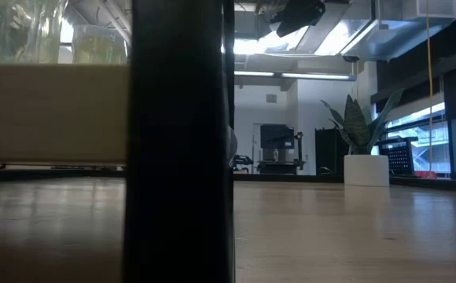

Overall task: Pick and place medicine bottles onto shelf by color
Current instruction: Put the orange pill bottle on the shelf aligned with the other orange pill bottle

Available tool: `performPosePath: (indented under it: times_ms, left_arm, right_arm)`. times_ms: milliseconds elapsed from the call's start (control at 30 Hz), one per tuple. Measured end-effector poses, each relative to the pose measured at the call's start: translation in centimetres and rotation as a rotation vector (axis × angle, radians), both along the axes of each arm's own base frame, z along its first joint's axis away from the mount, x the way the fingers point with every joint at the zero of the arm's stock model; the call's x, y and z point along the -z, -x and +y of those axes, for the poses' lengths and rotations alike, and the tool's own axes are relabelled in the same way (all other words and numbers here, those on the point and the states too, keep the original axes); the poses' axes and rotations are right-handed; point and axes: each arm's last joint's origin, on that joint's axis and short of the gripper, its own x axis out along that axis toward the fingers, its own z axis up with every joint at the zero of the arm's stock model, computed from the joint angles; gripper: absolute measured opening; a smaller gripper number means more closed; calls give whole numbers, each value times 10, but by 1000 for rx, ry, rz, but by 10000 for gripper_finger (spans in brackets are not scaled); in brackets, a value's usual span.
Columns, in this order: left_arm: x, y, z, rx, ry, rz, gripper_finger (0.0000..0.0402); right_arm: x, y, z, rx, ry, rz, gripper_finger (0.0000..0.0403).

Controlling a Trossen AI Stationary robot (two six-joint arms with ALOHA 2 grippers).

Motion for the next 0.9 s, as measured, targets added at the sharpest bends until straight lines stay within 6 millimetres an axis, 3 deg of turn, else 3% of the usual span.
performPosePath:
  times_ms: [567, 700, 900]
  left_arm:
    - [0, 0, 0, -16, 22, 9, 196]
    - [0, 0, 0, -12, 22, 11, 196]
    - [0, 2, -2, 13, 21, 15, 196]
  right_arm:
    - [-3, -4, -2, 4, -11, -48, 262]
    - [-6, -6, 3, -113, -128, -64, 262]
    - [-12, -8, 13, -434, -266, -120, 262]
